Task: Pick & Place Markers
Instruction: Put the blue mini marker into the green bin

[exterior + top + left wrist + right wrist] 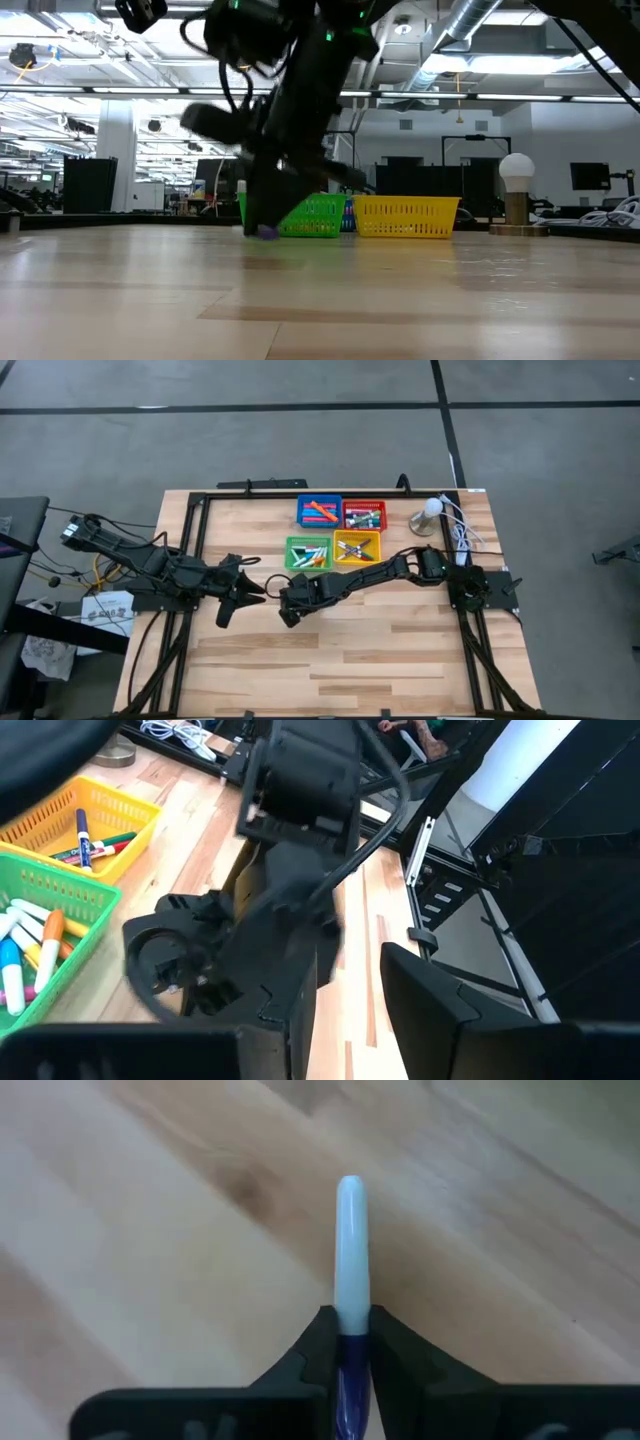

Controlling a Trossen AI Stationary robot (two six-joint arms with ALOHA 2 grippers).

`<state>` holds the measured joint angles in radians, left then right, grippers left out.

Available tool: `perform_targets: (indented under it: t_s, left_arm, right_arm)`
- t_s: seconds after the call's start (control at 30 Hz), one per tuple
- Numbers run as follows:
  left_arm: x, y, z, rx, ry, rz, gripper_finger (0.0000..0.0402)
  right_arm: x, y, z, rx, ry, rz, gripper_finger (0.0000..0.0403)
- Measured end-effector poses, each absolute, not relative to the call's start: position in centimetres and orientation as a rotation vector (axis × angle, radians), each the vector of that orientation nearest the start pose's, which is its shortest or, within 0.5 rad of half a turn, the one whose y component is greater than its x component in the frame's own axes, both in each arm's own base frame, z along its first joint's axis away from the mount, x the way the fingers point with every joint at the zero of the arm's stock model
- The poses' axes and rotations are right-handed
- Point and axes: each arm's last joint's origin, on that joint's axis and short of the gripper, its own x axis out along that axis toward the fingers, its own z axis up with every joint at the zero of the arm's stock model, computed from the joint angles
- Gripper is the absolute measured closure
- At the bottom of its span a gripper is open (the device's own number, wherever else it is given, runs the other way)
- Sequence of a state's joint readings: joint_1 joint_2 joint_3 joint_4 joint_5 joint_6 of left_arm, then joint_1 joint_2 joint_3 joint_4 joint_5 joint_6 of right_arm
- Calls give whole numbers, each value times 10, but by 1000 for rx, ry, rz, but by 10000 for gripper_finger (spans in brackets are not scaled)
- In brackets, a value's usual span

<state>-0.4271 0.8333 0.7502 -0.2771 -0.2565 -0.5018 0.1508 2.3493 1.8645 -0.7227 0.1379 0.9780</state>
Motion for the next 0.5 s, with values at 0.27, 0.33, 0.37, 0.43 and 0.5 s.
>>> perform_targets:
  t_s: [0.27,0.33,0.37,0.43,0.5]
  left_arm:
    - [168,-68,305,-375,373,-79,289]
    - [168,-68,305,-375,373,-79,289]
    - [168,-68,305,-375,373,-79,289]
    - [168,-68,305,-375,373,-79,289]
    - [168,-68,305,-375,373,-79,289]
  right_arm:
    - [477,70,167,674,1028,-537,360]
    - [476,71,174,670,1015,-523,365]
    - [475,71,178,664,1007,-513,367]
    - [474,70,186,661,991,-506,371]
    - [472,69,193,647,976,-514,372]
